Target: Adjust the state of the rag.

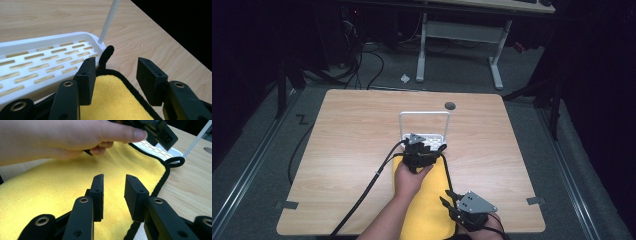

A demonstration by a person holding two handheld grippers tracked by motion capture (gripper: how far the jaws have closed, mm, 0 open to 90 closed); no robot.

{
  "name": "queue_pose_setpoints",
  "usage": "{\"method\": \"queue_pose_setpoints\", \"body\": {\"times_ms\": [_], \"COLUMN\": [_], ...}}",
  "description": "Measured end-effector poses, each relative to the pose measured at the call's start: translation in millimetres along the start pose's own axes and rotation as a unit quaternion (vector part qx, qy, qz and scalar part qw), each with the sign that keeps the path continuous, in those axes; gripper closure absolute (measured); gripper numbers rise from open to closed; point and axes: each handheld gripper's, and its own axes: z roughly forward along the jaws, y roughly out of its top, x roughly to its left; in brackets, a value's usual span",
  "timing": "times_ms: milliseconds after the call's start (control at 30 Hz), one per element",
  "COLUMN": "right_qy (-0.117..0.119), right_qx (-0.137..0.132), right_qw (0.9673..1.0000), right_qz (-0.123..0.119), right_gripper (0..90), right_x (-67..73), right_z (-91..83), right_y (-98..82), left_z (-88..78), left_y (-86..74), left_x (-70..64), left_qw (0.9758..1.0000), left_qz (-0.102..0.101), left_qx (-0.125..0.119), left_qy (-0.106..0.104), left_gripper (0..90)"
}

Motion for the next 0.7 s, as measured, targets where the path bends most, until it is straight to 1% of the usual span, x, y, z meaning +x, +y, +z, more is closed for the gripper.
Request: {"method": "queue_pose_setpoints", "body": {"times_ms": [33,67,133,233,267,300,400,467,533,567,600,633,667,700], "right_qy": [0.001,0.001,0.002,0.004,0.004,0.004,0.004,0.003,0.003,0.001,0.001,0.001,-0.002,-0.005], "right_qx": [0.000,0.000,0.003,0.007,0.008,0.008,0.009,0.011,0.012,0.013,0.012,0.012,0.015,0.019], "right_qw": [1.0000,1.0000,1.0000,1.0000,1.0000,1.0000,1.0000,0.9999,0.9999,0.9997,0.9997,0.9997,0.9996,0.9994], "right_qz": [0.000,0.000,0.001,0.002,0.003,0.003,0.002,0.006,0.012,0.019,0.023,0.023,0.025,0.028], "right_gripper": [70.2,70.2,70.4,70.6,70.7,70.7,70.7,70.9,71.0,71.5,71.8,71.8,72.6,74.9], "right_x": [-0.4,-0.4,-0.7,-1.5,-1.7,-1.8,-2.3,-3.4,-5.9,-10.5,-13.7,-13.7,-17.3,-22.0], "right_z": [0.5,0.5,1.9,4.6,4.8,5.1,5.7,6.8,8.8,12.4,15.6,15.6,19.8,25.2], "right_y": [-0.2,-0.2,-0.7,-1.2,-1.3,-1.5,-2.0,-2.5,-2.4,-0.8,0.7,0.7,2.8,5.2], "left_z": [-6.9,-6.9,-16.2,-32.9,-45.8,-45.8,-67.0,-81.9,-94.4,-102.6,-102.6,-104.6,-104.9,-104.0], "left_y": [-1.4,-1.4,-4.6,-12.6,-20.4,-20.4,-34.2,-46.5,-60.0,-72.1,-72.1,-77.2,-81.5,-85.0], "left_x": [1.4,1.4,3.6,9.3,14.2,14.2,20.3,23.7,25.0,24.0,24.0,23.6,23.8,24.1], "left_qw": [1.0000,1.0000,0.9999,0.9996,0.9993,0.9993,0.9987,0.9987,0.9989,0.9982,0.9982,0.9978,0.9974,0.9966], "left_qz": [0.005,0.005,0.009,0.022,0.028,0.028,0.039,0.040,0.036,0.048,0.048,0.050,0.052,0.055], "left_qx": [-0.002,-0.002,-0.005,-0.003,-0.001,-0.001,0.007,0.009,0.017,0.028,0.028,0.036,0.045,0.056], "left_qy": [0.004,0.004,0.008,0.019,0.024,0.024,0.032,0.031,0.022,0.024,0.024,0.023,0.023,0.027], "left_gripper": [50.1,50.1,50.4,51.6,52.4,52.6,53.4,54.9,58.7,64.3,67.8,67.8,71.3,75.7]}}
